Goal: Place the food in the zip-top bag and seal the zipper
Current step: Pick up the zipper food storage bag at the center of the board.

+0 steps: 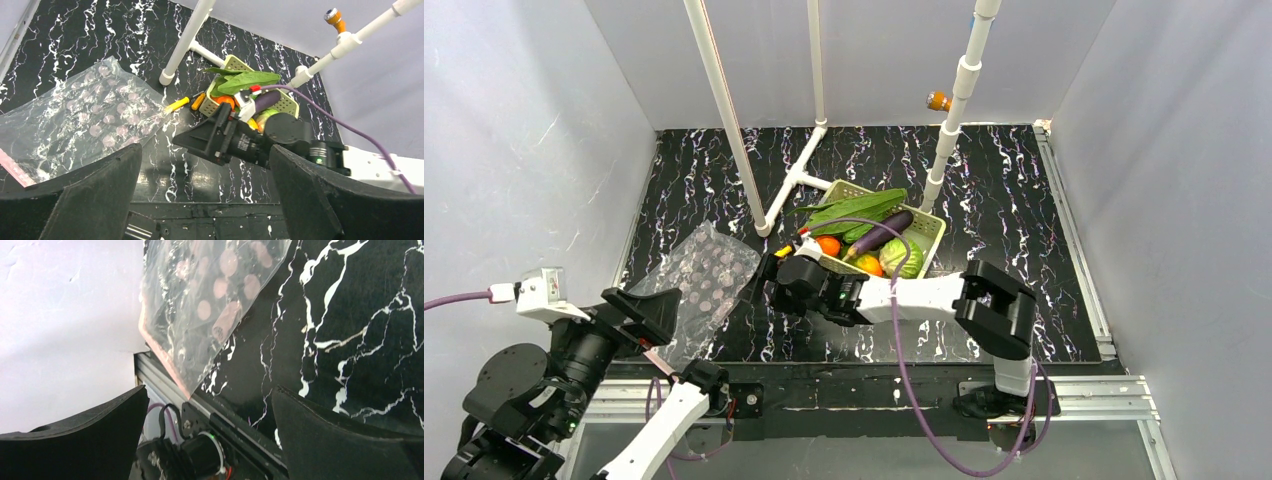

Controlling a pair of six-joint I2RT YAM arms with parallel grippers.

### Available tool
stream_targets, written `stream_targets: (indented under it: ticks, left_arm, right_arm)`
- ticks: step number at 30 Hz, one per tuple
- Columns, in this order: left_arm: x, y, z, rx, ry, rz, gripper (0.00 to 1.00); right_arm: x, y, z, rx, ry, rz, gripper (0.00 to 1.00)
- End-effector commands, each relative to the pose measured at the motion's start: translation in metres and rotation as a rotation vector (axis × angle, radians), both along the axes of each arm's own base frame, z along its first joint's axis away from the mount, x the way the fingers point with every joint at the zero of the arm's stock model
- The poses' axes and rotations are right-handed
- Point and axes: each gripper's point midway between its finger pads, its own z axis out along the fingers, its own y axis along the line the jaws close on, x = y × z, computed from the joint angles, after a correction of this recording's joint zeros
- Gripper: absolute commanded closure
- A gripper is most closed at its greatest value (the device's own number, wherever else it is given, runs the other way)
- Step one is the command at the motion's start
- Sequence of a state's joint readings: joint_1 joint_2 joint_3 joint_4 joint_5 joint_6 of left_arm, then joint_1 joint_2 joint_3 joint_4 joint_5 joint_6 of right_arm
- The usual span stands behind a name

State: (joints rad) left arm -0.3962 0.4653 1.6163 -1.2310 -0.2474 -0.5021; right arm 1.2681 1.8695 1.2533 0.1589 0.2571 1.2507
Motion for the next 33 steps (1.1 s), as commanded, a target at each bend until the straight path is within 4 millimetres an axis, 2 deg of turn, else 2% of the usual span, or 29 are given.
stream_targets:
  ticks: [1, 4, 10, 12, 16, 19, 25, 31, 33]
  left_arm:
    - [-0.002, -0.002, 0.006, 0.027, 0.020, -0.026, 0.00]
    - [-0.008, -0.009, 0.015, 0.000, -0.020, -0.072, 0.01]
    - [-0.011, -0.028, 0.026, -0.018, -0.100, -0.193, 0.00]
    - [-0.010, -0.030, 0.025, -0.003, -0.084, -0.200, 0.00]
    - [-0.007, -0.029, 0.020, 0.025, -0.056, -0.198, 0.01]
    - [-0.004, -0.023, 0.016, 0.026, -0.050, -0.160, 0.00]
    - [-0.006, -0.018, 0.016, 0.039, -0.040, -0.138, 0.00]
    - [-0.005, -0.019, 0.017, 0.049, -0.018, -0.145, 0.01]
    - [-0.004, -0.021, 0.017, 0.057, -0.007, -0.152, 0.01]
  right_arm:
    - [0.015, 0.027, 0.013, 0.100, 0.029, -0.059, 0.00]
    - [0.008, 0.045, -0.001, 0.119, 0.077, -0.014, 0.06]
    - [0.004, 0.067, -0.029, 0.090, 0.090, 0.023, 0.06]
    - [0.001, 0.076, -0.038, 0.083, 0.090, 0.060, 0.07]
    - [0.000, 0.091, -0.040, 0.103, 0.078, 0.134, 0.13]
    - [0.002, 0.094, -0.047, 0.072, 0.132, 0.147, 0.16]
    - [0.010, 0.103, -0.056, 0.138, 0.226, 0.197, 0.34]
    - [0.014, 0.113, -0.060, 0.123, 0.290, 0.258, 0.51]
    - [0.016, 0.113, -0.058, 0.112, 0.274, 0.256, 0.59]
